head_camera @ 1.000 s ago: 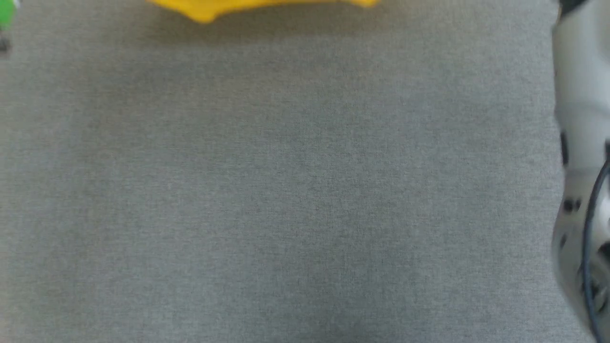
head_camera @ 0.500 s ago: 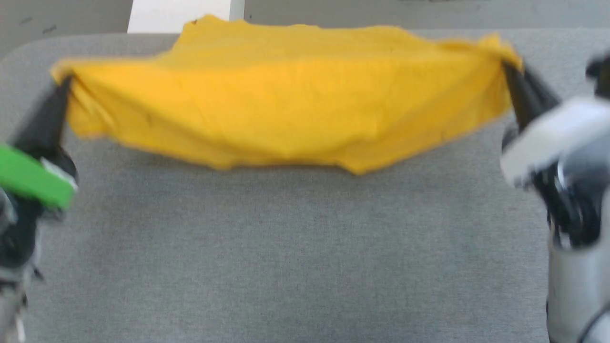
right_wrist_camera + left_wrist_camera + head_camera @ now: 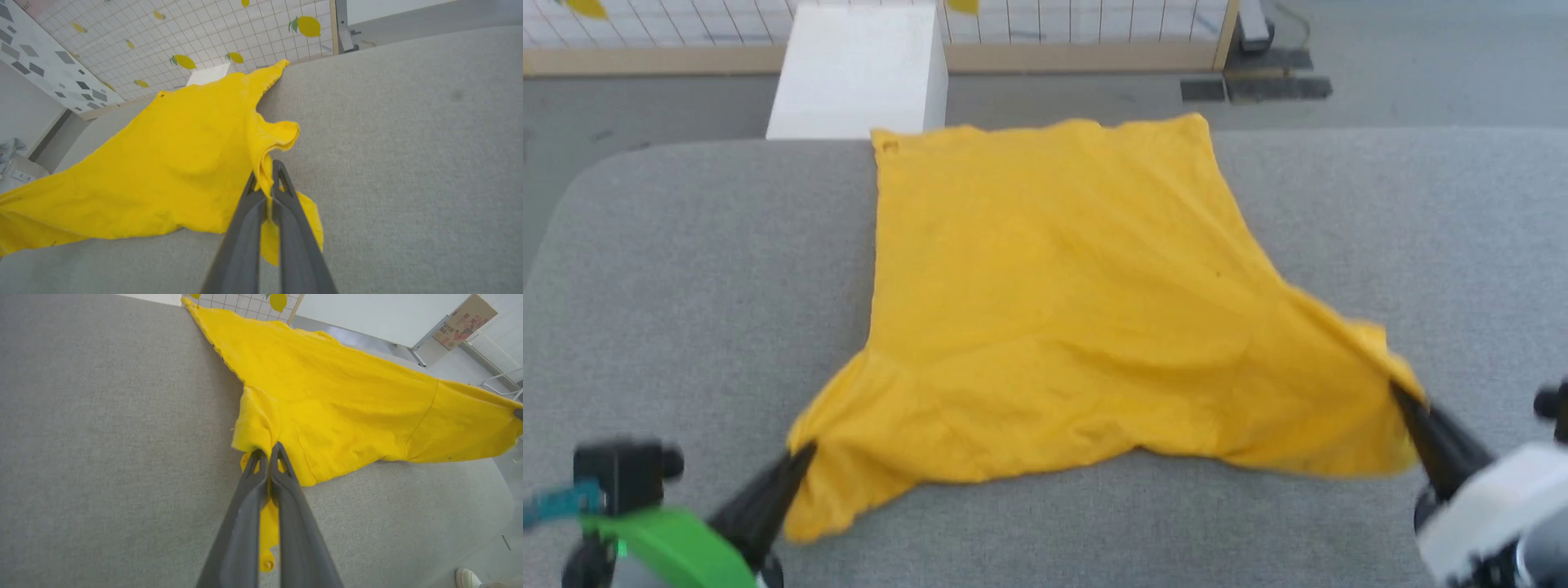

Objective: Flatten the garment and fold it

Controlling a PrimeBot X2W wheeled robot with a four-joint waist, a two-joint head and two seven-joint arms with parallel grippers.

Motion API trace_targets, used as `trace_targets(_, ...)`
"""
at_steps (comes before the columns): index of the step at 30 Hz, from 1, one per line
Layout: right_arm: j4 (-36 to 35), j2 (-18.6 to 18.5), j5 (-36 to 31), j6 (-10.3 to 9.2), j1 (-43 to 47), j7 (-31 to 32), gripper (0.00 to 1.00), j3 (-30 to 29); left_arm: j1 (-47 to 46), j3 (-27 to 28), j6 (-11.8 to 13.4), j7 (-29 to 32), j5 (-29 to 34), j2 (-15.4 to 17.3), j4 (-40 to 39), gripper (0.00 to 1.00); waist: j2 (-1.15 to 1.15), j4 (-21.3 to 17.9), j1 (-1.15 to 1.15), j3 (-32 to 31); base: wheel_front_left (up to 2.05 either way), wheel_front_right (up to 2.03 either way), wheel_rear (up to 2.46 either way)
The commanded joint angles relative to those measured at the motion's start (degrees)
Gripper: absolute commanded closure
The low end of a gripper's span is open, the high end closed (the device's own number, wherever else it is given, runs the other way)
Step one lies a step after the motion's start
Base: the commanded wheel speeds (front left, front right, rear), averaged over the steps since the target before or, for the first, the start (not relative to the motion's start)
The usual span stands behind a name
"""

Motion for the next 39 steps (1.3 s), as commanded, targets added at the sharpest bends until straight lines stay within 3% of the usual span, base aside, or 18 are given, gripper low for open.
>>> trace_targets(1,-1.19,-0.05,1.09,-0.08,2.6,0.55,1.0,0.01,2.94,0.4,1.01,-0.95,-1.61,0.07,-0.44,1.0,0.0,-0.04,0.01,-1.9,0.0,0.0,0.0)
trace_targets(5,-3.14,-0.05,4.21,-0.08,10.03,1.44,1.0,-0.35,10.07,1.56,3.08,-3.41,-3.86,0.16,-0.31,1.0,0.0,0.1,0.01,-2.98,0.0,0.0,0.0)
trace_targets(13,-4.24,-0.05,8.45,-0.08,21.76,2.69,1.0,-3.7,20.68,3.68,3.55,-5.73,-7.85,2.3,-2.31,1.0,0.0,0.77,0.01,-4.79,0.0,0.0,0.0)
trace_targets(22,-3.04,-0.05,9.31,-0.08,24.85,2.53,1.0,-3.13,22.87,4.46,3.66,-6.33,-8.76,2.84,-4.75,1.0,0.0,0.82,0.01,-6.3,0.0,0.0,0.0)
trace_targets(30,2.42,-0.05,1.82,-0.08,21.0,-1.29,1.0,0.21,18.14,3.59,4.2,-8.25,-4.82,0.44,-3.39,1.0,0.0,0.74,0.01,-5.32,0.0,0.0,0.0)
trace_targets(39,15.27,-0.05,-9.19,-0.08,13.92,-4.5,1.0,4.04,11.62,1.67,2.7,-8.15,-1.92,-1.91,-1.51,1.0,0.0,2.13,0.01,-2.88,0.0,0.0,0.0)
